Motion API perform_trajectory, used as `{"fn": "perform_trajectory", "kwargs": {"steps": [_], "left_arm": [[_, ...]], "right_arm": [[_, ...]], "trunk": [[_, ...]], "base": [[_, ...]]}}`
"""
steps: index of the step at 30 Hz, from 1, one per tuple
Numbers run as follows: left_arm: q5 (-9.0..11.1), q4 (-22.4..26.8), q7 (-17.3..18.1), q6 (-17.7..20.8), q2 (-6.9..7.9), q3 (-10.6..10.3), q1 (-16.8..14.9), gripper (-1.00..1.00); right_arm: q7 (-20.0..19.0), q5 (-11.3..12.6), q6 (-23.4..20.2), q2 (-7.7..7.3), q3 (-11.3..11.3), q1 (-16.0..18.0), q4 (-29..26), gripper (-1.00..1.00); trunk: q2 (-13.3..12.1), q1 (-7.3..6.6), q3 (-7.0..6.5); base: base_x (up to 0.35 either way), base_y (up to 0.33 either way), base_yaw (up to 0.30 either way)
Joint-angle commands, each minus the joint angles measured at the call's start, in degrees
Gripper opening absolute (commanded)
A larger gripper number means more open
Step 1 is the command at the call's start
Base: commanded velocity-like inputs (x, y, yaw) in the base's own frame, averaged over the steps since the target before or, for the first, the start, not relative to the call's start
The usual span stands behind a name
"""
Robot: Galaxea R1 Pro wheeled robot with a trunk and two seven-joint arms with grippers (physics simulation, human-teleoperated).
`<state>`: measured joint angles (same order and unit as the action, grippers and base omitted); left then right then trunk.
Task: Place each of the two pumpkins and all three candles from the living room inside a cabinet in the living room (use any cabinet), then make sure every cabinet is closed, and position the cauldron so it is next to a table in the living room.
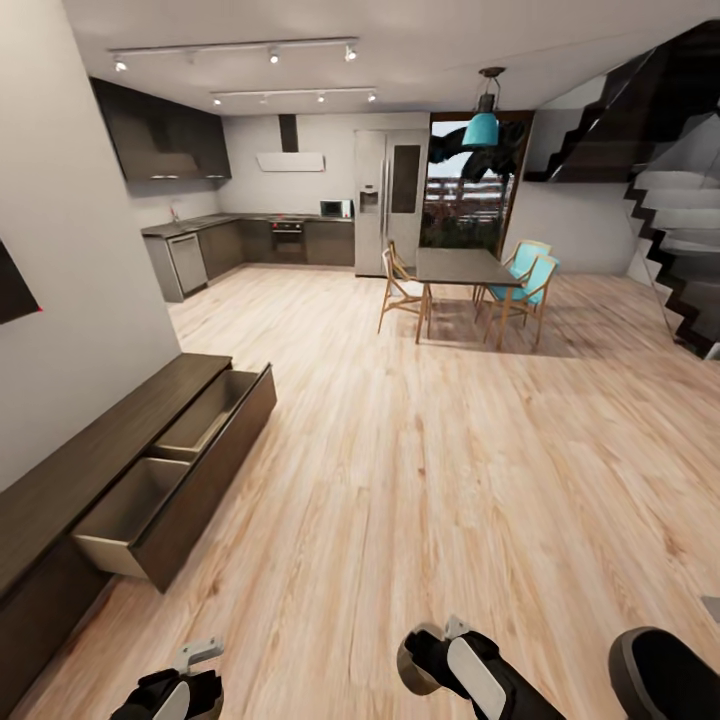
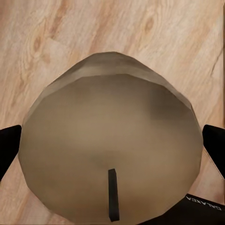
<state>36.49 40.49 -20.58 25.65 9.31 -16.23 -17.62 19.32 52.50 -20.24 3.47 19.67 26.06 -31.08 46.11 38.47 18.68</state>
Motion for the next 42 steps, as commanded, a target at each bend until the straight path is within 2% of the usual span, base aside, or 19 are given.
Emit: {"fn": "perform_trajectory", "kwargs": {"steps": [1, 12, 16, 20, 27, 42], "left_arm": [[0.51, 0.12, -0.57, 0.1, 0.09, -0.38, -0.05, -1.0], [0.51, 0.12, -0.54, 0.1, 0.09, -0.44, -0.05, -1.0], [0.45, 0.12, -0.59, 0.1, 0.09, -2.31, -0.05, -1.0], [0.43, 0.12, -0.6, 0.1, 0.09, -2.9, -0.05, -1.0], [0.43, 0.12, -0.6, 0.1, 0.09, -3.01, -0.05, -1.0], [0.4, 0.12, -0.6, 0.1, 0.09, -3.06, -0.05, -1.0]], "right_arm": [[0.45, 0.49, -0.06, -0.04, 0.28, 0.04, -0.12, -1.0], [0.45, 0.49, 1.02, -0.04, 0.33, 0.04, -0.1, -1.0], [0.45, 0.55, 1.0, -0.04, 0.28, 0.04, 0.01, -1.0], [0.38, 1.14, 1.05, -0.04, 0.28, 0.04, 0.05, -1.0], [0.36, 1.94, 1.08, -0.04, 0.28, 0.04, 0.06, -1.0], [0.42, 1.99, 1.08, -0.04, 0.31, 0.04, 0.06, -1.0]], "trunk": [[0.06, 0.05, 0.07], [0.06, 0.05, 0.07], [0.06, 0.05, 0.07], [0.06, 0.05, 0.07], [0.06, 0.05, 0.07], [0.06, 0.05, 0.07]], "base": [[0.335, 0.0, -0.001], [0.335, 0.0, 0.0], [0.335, 0.0, 0.0], [0.335, 0.0, -0.049], [0.335, 0.0, -0.167], [0.318, -0.089, -0.008]]}}
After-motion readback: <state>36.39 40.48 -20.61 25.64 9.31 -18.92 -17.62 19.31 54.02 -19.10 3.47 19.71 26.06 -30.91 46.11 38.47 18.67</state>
